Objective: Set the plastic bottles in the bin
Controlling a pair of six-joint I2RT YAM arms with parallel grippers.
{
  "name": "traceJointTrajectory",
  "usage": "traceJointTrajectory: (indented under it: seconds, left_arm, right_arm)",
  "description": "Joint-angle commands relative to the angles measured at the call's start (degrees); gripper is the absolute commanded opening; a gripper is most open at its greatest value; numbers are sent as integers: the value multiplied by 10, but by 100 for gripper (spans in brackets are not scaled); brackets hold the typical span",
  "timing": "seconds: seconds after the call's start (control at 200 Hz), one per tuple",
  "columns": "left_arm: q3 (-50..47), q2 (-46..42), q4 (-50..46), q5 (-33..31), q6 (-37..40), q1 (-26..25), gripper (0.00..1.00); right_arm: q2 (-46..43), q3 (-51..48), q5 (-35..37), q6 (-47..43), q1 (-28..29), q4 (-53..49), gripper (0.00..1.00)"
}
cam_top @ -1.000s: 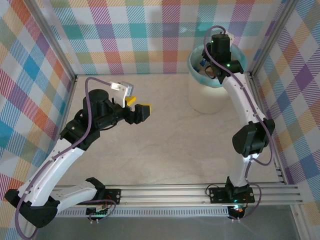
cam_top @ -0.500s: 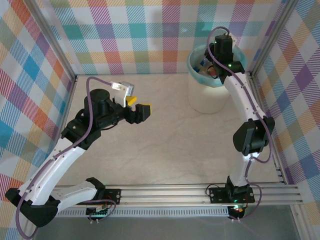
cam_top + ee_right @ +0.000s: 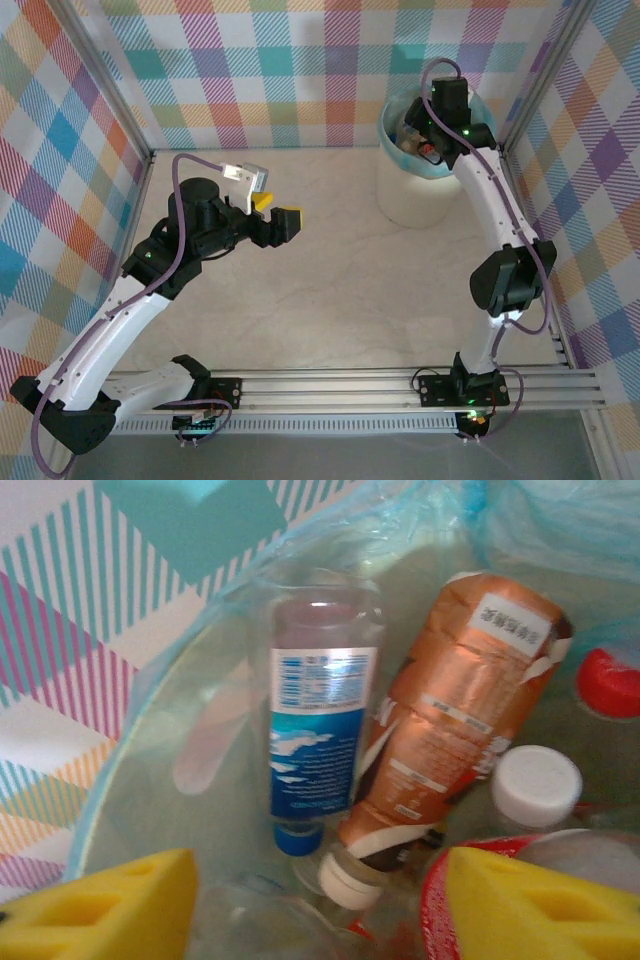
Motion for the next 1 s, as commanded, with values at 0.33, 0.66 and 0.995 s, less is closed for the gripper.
traceJointTrajectory:
  seconds: [0.33,0.66,0.995]
  left_arm:
    - [16,-21,-25,-72,-7,3,86]
    - [11,-26,-28,-76,-27,3,86]
    - [-3,-42,-39,-93,-36,3,86]
  right_arm:
    - [-71,44,-5,-62,30,-69,69]
    - [78,203,-73,-105,41,-104,46]
    - [131,139,-67,-99,39,-155,39]
